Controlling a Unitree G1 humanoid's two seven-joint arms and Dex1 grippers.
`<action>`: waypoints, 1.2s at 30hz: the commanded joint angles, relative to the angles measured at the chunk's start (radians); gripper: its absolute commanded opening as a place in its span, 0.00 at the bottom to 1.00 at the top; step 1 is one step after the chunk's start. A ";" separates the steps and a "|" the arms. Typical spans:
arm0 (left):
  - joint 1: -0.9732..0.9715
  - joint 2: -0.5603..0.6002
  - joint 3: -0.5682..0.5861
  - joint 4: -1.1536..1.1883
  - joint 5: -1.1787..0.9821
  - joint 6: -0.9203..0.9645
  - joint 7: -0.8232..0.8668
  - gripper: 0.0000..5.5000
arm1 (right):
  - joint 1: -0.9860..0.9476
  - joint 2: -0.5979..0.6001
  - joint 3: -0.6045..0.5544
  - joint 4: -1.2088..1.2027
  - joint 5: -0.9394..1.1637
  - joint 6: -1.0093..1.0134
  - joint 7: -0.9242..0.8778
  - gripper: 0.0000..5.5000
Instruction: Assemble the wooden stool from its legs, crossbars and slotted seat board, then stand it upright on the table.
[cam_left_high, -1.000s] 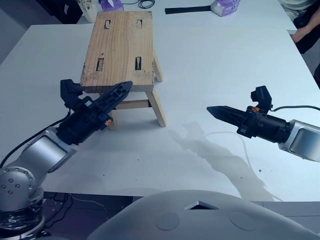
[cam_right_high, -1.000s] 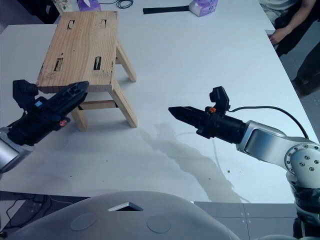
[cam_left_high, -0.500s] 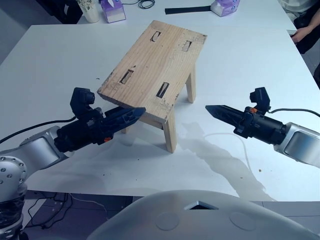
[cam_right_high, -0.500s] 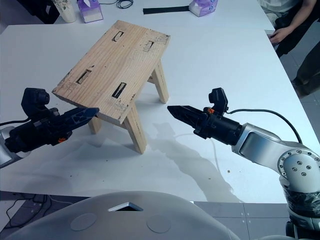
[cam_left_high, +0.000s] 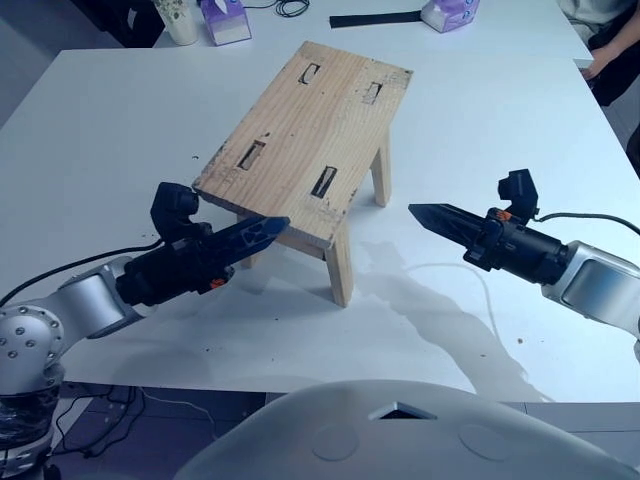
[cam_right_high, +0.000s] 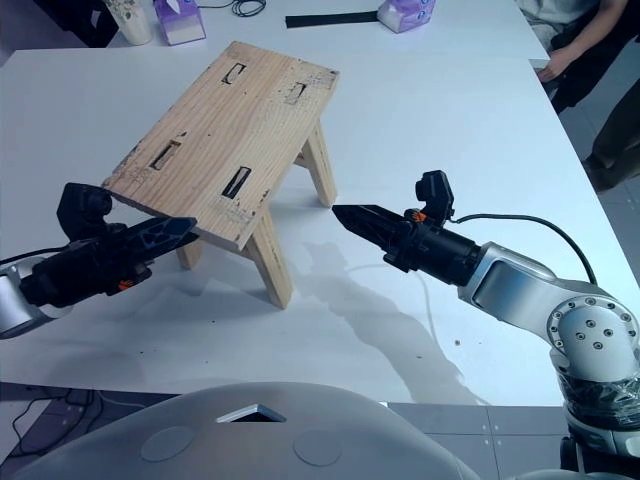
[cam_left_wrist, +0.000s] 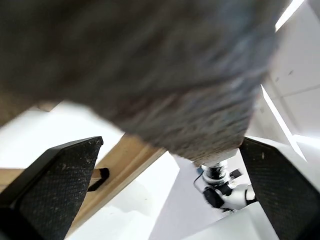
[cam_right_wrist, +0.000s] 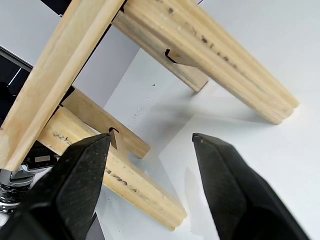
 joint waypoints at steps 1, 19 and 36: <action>-0.060 -0.097 -0.117 0.029 0.009 -0.058 0.234 0.89 | -0.034 0.009 0.016 0.009 -0.006 0.001 -0.007 0.55; -0.095 -0.235 -0.065 -0.047 0.008 -0.094 0.381 0.89 | -0.066 0.029 0.013 0.049 -0.019 0.010 0.002 0.55; -0.473 -0.668 -0.061 0.127 0.008 -0.273 0.974 0.98 | -0.075 0.097 0.028 0.051 -0.063 0.005 -0.007 0.55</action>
